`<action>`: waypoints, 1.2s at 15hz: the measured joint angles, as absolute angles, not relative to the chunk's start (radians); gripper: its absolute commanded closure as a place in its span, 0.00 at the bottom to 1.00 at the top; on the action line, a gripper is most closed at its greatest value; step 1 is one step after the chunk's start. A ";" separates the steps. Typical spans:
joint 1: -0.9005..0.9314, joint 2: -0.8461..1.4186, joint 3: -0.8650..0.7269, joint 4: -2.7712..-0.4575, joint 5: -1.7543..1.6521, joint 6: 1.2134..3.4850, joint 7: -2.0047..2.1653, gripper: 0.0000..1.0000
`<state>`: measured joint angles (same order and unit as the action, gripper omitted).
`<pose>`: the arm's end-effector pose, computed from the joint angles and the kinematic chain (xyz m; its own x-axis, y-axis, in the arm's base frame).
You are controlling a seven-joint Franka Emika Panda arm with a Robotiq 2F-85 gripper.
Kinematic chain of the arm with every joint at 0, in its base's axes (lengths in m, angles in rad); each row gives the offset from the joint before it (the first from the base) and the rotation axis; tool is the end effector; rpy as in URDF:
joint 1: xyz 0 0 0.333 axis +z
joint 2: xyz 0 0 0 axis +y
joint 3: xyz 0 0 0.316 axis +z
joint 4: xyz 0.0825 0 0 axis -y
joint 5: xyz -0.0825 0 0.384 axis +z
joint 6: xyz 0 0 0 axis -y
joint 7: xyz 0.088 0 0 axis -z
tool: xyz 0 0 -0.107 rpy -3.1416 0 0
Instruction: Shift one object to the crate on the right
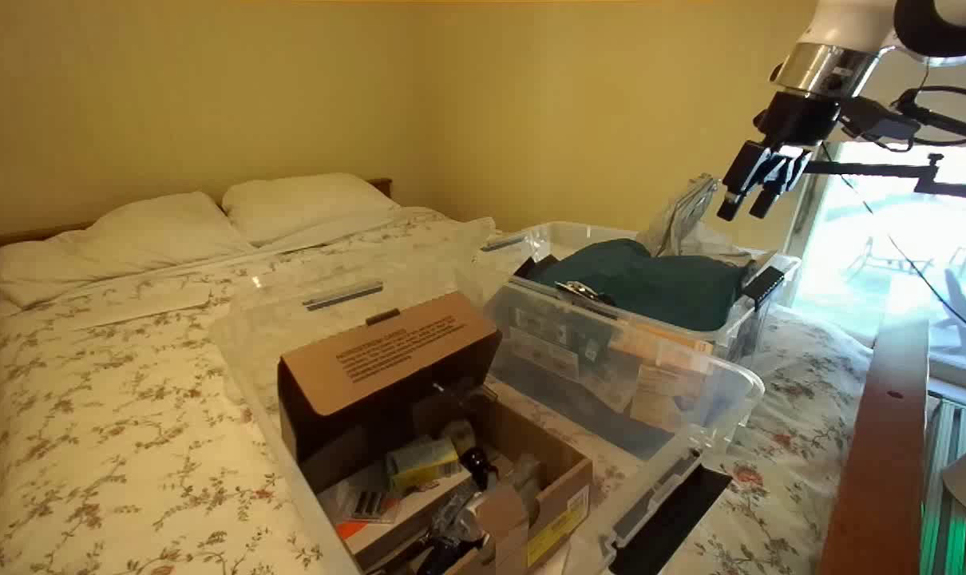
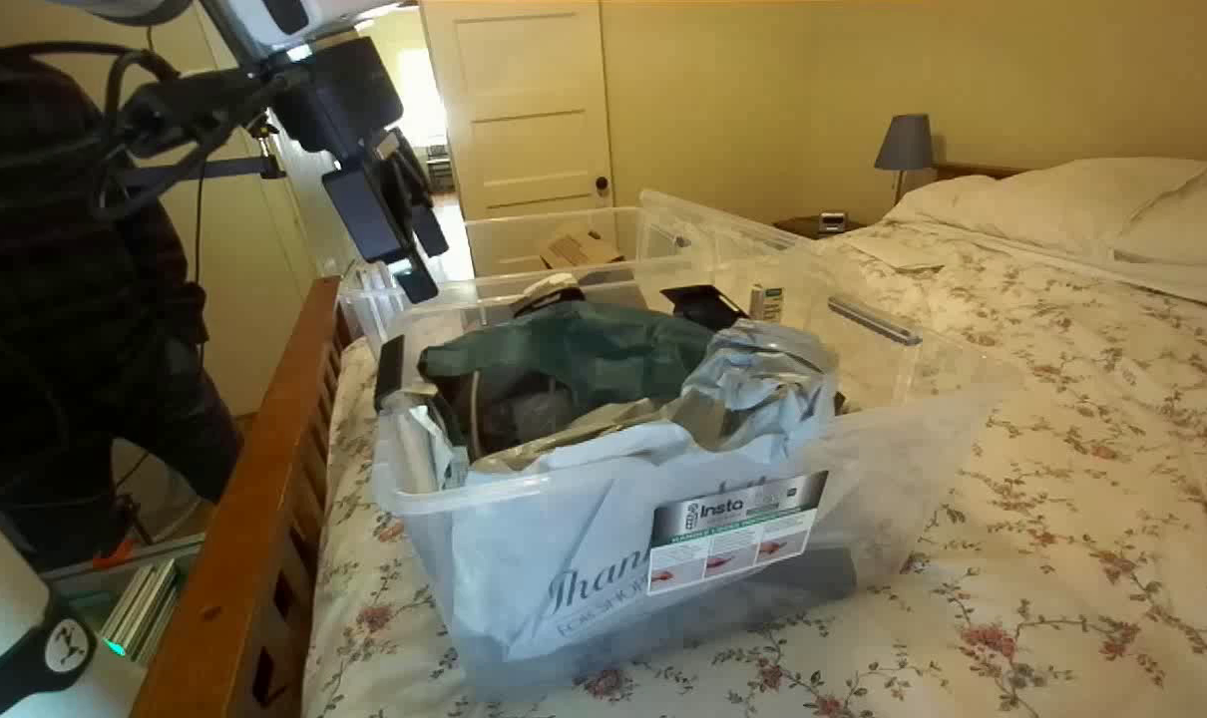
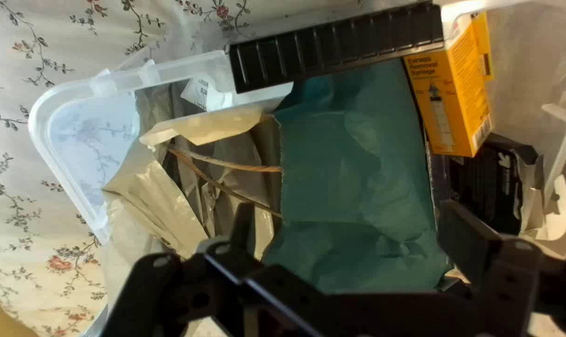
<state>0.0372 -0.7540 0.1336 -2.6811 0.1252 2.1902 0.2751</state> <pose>0.3405 0.0644 0.4805 0.9514 -0.1925 0.2404 -0.1744 -0.9801 -0.0947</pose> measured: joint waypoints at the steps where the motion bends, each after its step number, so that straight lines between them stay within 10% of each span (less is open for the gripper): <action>1: 0.037 -0.754 0.134 -2.681 0.125 2.190 0.275 0.00; 18: 0.242 -0.671 0.412 -2.570 0.202 2.195 0.449 0.00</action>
